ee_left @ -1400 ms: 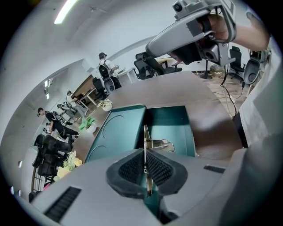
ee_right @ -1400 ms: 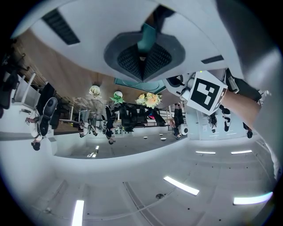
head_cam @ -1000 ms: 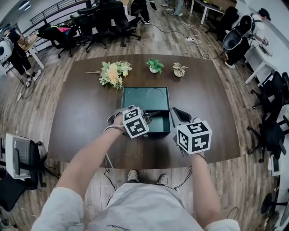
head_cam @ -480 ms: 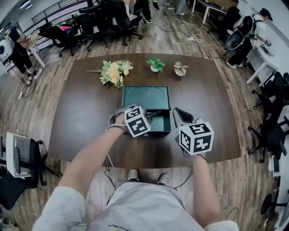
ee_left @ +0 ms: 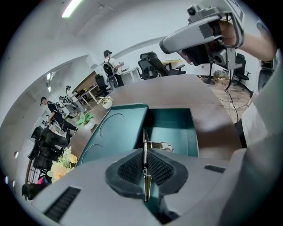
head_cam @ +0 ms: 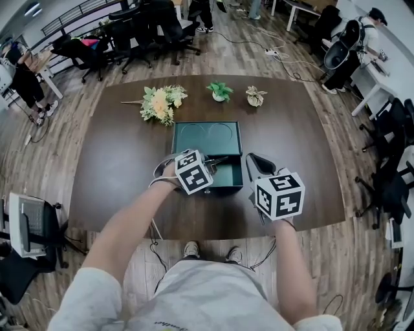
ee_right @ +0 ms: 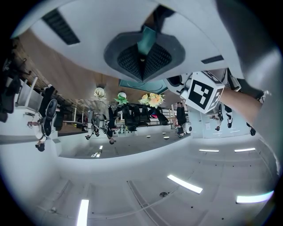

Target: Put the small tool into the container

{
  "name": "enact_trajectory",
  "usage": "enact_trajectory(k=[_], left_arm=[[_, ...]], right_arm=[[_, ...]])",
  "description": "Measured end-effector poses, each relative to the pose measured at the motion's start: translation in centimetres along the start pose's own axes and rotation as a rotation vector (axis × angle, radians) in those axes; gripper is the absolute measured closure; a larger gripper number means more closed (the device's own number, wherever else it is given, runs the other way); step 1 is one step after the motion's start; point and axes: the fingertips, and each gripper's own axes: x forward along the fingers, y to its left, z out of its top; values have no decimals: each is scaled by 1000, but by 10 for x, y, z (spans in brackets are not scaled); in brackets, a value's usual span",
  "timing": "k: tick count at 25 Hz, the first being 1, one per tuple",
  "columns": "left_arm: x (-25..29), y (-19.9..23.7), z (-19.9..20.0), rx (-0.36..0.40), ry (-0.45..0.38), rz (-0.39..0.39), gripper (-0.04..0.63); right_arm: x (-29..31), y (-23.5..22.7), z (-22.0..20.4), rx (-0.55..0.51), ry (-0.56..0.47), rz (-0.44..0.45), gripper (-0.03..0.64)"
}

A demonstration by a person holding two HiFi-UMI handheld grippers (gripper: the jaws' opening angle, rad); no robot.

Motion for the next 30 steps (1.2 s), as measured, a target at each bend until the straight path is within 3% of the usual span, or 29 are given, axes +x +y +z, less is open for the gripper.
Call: enact_trajectory(k=[30], left_arm=[[9, -30, -3, -11, 9, -50, 514]], right_arm=[[-13, 3, -15, 19, 15, -7, 612]])
